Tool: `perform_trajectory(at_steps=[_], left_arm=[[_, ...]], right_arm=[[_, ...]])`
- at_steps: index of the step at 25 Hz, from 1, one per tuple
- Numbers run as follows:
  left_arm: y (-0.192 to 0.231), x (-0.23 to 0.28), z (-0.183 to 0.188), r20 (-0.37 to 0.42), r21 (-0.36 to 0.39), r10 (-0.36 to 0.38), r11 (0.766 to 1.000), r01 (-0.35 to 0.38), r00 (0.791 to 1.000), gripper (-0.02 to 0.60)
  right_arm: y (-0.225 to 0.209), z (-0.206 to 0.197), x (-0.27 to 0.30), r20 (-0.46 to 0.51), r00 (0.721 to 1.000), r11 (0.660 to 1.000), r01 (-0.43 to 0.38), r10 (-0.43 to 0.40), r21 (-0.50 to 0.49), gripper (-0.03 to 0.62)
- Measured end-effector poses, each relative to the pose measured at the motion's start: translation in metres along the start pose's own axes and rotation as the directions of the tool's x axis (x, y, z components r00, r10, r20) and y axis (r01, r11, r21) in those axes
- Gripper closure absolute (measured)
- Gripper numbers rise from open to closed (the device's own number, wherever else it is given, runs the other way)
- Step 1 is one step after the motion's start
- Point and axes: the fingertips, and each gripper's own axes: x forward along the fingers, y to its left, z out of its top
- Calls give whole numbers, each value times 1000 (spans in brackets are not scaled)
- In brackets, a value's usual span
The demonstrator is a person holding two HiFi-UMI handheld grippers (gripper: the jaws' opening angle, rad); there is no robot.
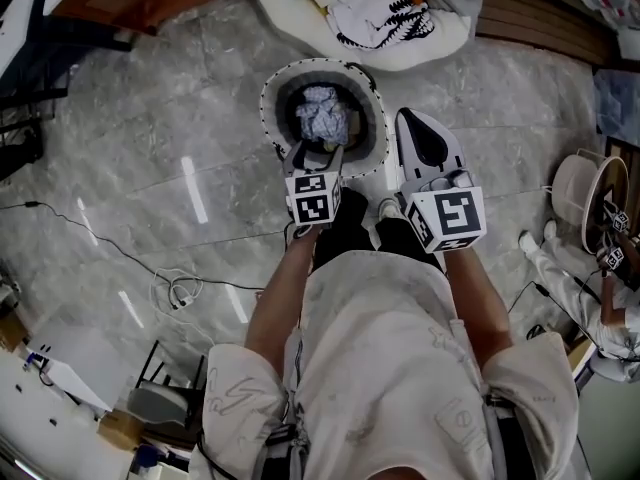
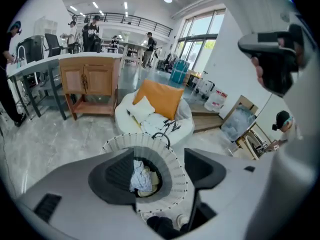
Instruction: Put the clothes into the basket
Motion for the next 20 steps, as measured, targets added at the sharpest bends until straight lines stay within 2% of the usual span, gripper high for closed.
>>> perform_trajectory(at_steps=[4,9,14,20], left_arm=[[-6,-39,37,117,29,-1,1000,-2,993,270],[-8,-92,87,270,64,5,998,-23,963,270],[-11,-149,147,444,109,0,993,-54,896,276],[-32,-206,206,583,152,-12,984,-95,813,295]], right_arm=[[0,14,-10,34,999,1000,8,-7,-12,605],[0,35,-27,93,995,999,34,-32,-17,605],[-5,71,-43,194,979,997,67,-61,-24,605],[-18,119,-71,308,949,997,79,-68,-24,606]])
